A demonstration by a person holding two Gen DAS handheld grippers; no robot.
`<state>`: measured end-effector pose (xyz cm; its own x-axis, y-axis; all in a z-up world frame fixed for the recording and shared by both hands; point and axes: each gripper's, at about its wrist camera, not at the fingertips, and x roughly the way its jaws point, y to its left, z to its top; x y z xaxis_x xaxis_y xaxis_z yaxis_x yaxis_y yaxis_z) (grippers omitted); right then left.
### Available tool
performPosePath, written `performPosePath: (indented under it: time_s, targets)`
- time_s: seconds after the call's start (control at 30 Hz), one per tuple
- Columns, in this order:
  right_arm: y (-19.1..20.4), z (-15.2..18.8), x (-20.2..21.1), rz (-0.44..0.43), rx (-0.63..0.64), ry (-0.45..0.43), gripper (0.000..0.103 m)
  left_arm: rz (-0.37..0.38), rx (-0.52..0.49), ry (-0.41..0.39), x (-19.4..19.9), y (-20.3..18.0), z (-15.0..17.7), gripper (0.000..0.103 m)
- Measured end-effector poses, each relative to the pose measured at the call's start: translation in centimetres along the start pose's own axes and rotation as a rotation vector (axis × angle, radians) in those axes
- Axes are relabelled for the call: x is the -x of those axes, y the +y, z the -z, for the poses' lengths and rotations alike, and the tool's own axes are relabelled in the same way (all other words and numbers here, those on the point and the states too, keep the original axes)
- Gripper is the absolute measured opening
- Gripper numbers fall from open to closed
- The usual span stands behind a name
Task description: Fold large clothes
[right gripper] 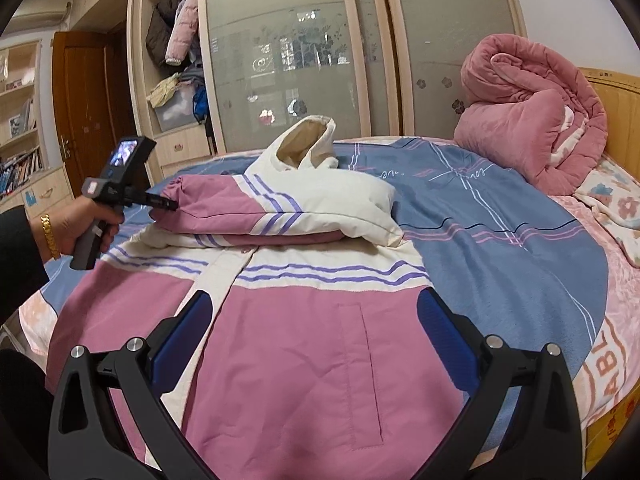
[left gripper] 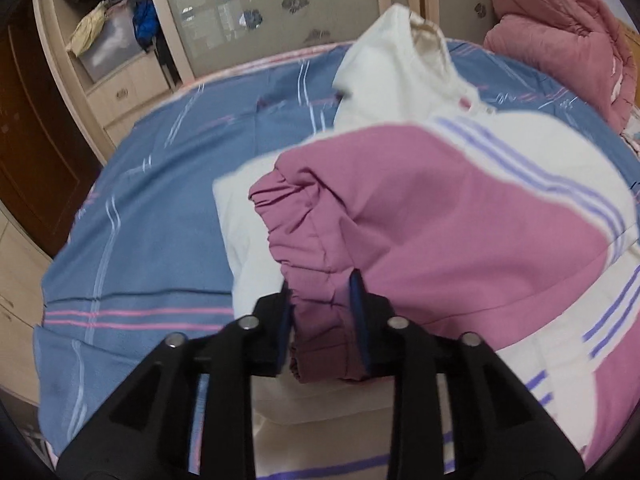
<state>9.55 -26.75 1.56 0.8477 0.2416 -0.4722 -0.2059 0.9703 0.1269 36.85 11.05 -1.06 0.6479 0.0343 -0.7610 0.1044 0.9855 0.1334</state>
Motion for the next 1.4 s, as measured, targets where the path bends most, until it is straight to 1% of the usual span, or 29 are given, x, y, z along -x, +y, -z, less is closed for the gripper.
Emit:
performPosePath:
  time_s: [0.03, 0.07, 0.1, 0.13, 0.17, 0.27, 0.37, 0.4, 0.47, 0.5, 0.57, 0.67, 0.73, 0.8, 0.87, 0.97, 1.13, 1.23, 1.4]
  targets:
    - [0.1, 0.0, -0.2, 0.002, 0.005, 0.006, 0.102, -0.026, -0.001, -0.009, -0.4, 0.0, 0.4, 0.046]
    - [0.1, 0.0, -0.4, 0.005, 0.008, 0.010, 0.102, -0.054, 0.003, -0.018, -0.6, 0.0, 0.8, 0.066]
    - [0.2, 0.1, -0.5, 0.009, 0.010, 0.015, 0.102, -0.100, 0.013, -0.029, -0.9, 0.3, 1.1, 0.088]
    - [0.2, 0.1, -0.7, 0.011, 0.011, 0.021, 0.102, -0.130, 0.024, -0.037, -1.0, 0.5, 1.4, 0.097]
    - [0.2, 0.1, -0.9, 0.012, 0.011, 0.027, 0.102, -0.141, 0.034, -0.044, -0.9, 0.7, 1.6, 0.101]
    - [0.3, 0.1, -1.1, 0.018, 0.012, 0.031, 0.102, -0.097, 0.091, -0.072, 0.8, 1.8, 2.5, 0.101]
    - [0.3, 0.1, -0.7, 0.025, 0.015, 0.017, 0.102, -0.057, 0.152, -0.129, 5.5, 2.3, 4.4, 0.101]
    - [0.2, 0.1, -0.6, 0.031, 0.015, 0.010, 0.102, -0.031, 0.158, -0.175, 8.1, 2.0, 5.8, 0.101]
    - [-0.1, 0.2, -0.6, 0.036, 0.008, 0.006, 0.102, 0.002, 0.150, -0.231, 11.5, 1.0, 8.3, 0.101]
    - [-0.3, 0.2, -0.6, 0.041, 0.004, 0.006, 0.102, 0.021, 0.149, -0.255, 13.7, 0.4, 10.2, 0.101]
    - [-0.7, 0.2, -0.5, 0.050, -0.002, 0.001, 0.102, 0.064, 0.158, -0.287, 16.4, -0.6, 12.9, 0.101]
    - [-0.8, 0.1, -0.2, 0.052, -0.005, -0.013, 0.102, 0.100, 0.169, -0.326, 18.7, -2.0, 16.1, 0.101]
    - [-0.5, 0.1, 0.2, 0.053, 0.004, -0.030, 0.102, 0.102, 0.184, -0.337, 19.0, -2.7, 17.6, 0.101]
    - [-0.2, 0.1, 0.4, 0.057, 0.016, -0.043, 0.102, 0.086, 0.179, -0.323, 18.7, -3.4, 18.6, 0.101]
    - [0.1, 0.2, 0.4, 0.060, 0.031, -0.041, 0.102, 0.090, 0.179, -0.306, 18.5, -3.9, 19.1, 0.101]
    - [0.2, 0.2, 0.3, 0.064, 0.036, -0.037, 0.102, 0.099, 0.191, -0.283, 17.8, -3.8, 19.2, 0.101]
    - [0.5, 0.2, 0.1, 0.063, 0.039, -0.028, 0.102, 0.079, 0.196, -0.308, 18.2, -3.5, 19.6, 0.101]
    - [0.7, 0.3, -0.1, 0.063, 0.050, -0.020, 0.102, 0.071, 0.179, -0.317, 18.5, -3.8, 19.6, 0.101]
    - [0.9, 0.3, -0.3, 0.060, 0.050, -0.012, 0.102, 0.077, 0.169, -0.314, 18.5, -3.9, 19.7, 0.101]
